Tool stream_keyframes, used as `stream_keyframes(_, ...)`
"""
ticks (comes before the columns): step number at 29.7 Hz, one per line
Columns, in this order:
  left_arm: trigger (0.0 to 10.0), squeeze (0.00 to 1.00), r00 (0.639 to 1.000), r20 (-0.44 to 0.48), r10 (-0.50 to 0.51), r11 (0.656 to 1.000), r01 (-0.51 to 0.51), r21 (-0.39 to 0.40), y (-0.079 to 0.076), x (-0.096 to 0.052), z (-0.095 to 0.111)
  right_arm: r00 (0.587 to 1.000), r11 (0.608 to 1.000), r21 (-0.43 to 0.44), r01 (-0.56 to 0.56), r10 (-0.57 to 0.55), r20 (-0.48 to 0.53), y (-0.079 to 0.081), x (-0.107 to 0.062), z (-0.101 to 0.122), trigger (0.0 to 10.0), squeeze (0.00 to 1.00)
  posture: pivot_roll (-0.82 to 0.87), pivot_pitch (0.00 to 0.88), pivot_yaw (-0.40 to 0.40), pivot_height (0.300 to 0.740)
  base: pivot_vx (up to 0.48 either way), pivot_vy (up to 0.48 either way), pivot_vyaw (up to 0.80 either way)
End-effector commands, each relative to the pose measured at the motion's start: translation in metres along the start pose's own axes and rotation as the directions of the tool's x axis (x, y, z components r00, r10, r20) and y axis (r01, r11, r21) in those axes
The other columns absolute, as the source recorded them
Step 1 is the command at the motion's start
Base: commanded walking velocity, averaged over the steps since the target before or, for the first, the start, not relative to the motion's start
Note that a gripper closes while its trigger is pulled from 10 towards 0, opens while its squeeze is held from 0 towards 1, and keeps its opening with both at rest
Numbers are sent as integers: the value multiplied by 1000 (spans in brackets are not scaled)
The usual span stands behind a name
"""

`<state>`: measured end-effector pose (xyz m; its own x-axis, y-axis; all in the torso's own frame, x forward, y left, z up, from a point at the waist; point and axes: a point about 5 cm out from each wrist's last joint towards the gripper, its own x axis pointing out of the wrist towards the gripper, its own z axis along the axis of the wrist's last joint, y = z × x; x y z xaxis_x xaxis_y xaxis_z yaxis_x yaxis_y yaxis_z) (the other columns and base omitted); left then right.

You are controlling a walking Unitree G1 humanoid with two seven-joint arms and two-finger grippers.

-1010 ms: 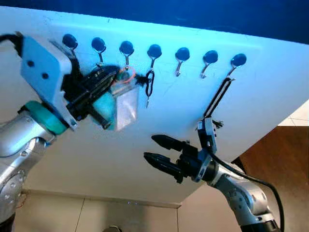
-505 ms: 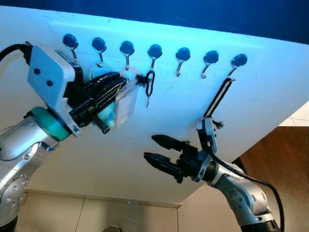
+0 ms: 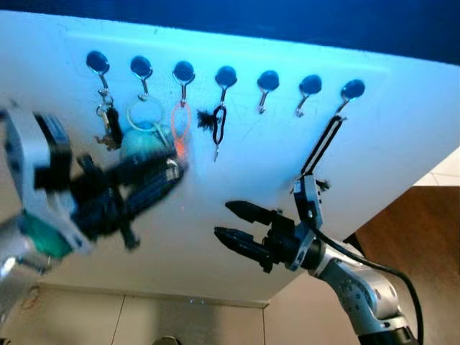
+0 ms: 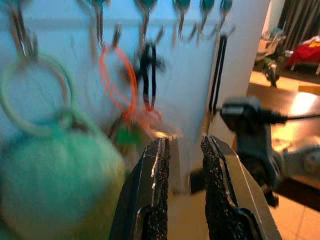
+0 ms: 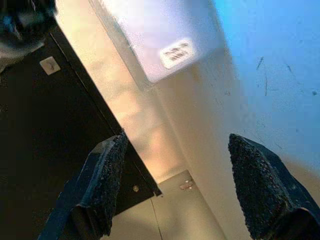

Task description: Hang keys on a hook

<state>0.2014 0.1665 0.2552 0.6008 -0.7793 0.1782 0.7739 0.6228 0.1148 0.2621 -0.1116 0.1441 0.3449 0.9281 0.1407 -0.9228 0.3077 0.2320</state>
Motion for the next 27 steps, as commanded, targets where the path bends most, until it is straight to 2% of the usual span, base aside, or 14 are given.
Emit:
stream_keyframes(1, 10000, 0, 1000, -16, -6, 1000, 7, 30, -3, 2, -2, 1000, 1000, 2, 1, -1, -14, 0, -2, -2, 10000, 0, 109, 0, 7, 740, 0, 0, 0)
stream_keyframes(2, 10000, 0, 998, -20, 57, 997, -56, 48, 5, 6, -7, 1000, 1000, -3, 5, -5, -4, 0, -2, 0, 10000, 0, 103, 0, 7, 740, 0, 0, 0)
stream_keyframes(4, 10000, 0, 998, -20, 57, 997, -56, 48, 5, 6, -7, 1000, 1000, -3, 5, -5, -4, 0, -2, 0, 10000, 0, 103, 0, 7, 740, 0, 0, 0)
stream_keyframes(7, 10000, 0, 983, -7, 183, 980, -182, 86, 20, 21, -12, 999, 1000, -17, 20, -19, 36, 6, -5, 10, 10000, 0, 76, 0, 11, 740, 0, 0, 0)
stream_keyframes(11, 10000, 0, 984, 30, 178, 979, -181, 98, 20, 28, -4, 998, 999, -23, 30, -29, 60, 12, -11, 17, 10000, 0, 76, 1, 7, 740, 0, 0, 0)
stream_keyframes(15, 10000, 0, 988, 39, 149, 983, -152, 102, 17, 24, 1, 997, 999, -29, 41, -39, 69, 15, -15, 20, 10000, 0, 76, 1, 7, 740, 0, 0, 0)
stream_keyframes(17, 10000, 0, 993, 16, 119, 986, -120, 113, 11, 20, -1, 989, 998, 13, 62, -63, 133, 16, -20, 25, 10000, 0, 62, 0, 7, 740, 0, 0, 0)
stream_keyframes(18, 10000, 0, 993, 16, 119, 986, -120, 113, 11, 20, -1, 989, 998, 13, 62, -63, 133, 16, -20, 25, 10000, 0, 62, 0, 7, 740, 0, 0, 0)
stream_keyframes(19, 10000, 0, 994, 0, 112, 987, -111, 113, 8, 18, -3, 982, 997, 55, 58, -67, 175, 19, -20, 28, 10000, 0, 64, 0, 6, 740, 0, 0, 0)
stream_keyframes(24, 10000, 0, 994, -10, 109, 988, -108, 111, 6, 17, -5, 977, 995, 82, 52, -68, 201, 20, -21, 29, 10000, 0, 65, 2, 6, 740, 0, 0, 0)
stream_keyframes(27, 10000, 0, 988, -128, 89, 994, -80, 68, 1, 3, -33, 966, 983, 175, 57, -99, 239, 18, -19, 20, 10000, 0, 66, 0, 1, 740, 0, 0, 0)
